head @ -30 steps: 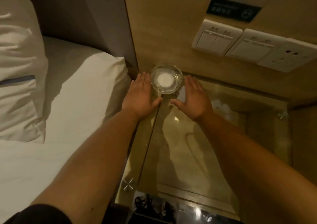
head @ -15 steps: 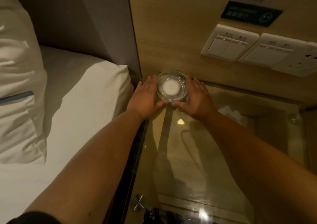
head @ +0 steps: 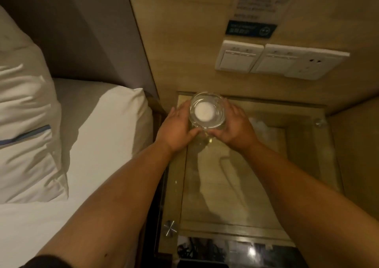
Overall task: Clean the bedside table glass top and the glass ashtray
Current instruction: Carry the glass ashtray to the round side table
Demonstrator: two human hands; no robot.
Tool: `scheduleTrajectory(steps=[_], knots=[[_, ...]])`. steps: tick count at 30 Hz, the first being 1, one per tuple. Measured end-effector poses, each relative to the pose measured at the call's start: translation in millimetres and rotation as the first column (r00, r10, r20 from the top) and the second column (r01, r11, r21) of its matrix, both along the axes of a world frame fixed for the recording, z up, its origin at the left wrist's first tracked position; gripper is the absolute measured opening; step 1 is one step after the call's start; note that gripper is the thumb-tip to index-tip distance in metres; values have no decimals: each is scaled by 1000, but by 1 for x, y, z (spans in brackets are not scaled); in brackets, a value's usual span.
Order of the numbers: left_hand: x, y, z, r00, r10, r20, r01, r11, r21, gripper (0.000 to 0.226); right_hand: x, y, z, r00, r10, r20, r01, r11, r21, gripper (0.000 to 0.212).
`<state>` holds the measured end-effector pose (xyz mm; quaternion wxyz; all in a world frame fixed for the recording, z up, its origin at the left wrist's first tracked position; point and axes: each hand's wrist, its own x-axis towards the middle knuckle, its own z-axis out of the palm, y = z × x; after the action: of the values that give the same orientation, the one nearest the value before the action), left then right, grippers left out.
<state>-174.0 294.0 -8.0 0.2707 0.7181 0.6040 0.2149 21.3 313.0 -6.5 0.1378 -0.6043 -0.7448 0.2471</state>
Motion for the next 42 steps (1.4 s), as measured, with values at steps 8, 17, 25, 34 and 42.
scheduleTrajectory(steps=[8, 17, 25, 34, 42], knots=[[57, -46, 39, 987, -156, -36, 156, 988, -19, 87, 58, -78, 36, 986, -165, -13, 165, 986, 5, 107], [146, -134, 70, 951, -293, -98, 294, 956, -12, 88, 142, -196, 64, 938, -344, -42, 343, 939, -34, 110], [228, -239, 96, 903, -419, -100, 422, 906, 19, 88, 215, -328, 93, 888, -449, -100, 453, 891, 16, 101], [314, -329, 100, 785, -616, -69, 614, 788, -43, 88, 279, -460, 96, 733, -678, -57, 673, 734, -91, 109], [375, -383, 101, 575, -817, -27, 817, 576, -33, 86, 304, -551, 107, 531, -847, -30, 843, 531, -82, 106]])
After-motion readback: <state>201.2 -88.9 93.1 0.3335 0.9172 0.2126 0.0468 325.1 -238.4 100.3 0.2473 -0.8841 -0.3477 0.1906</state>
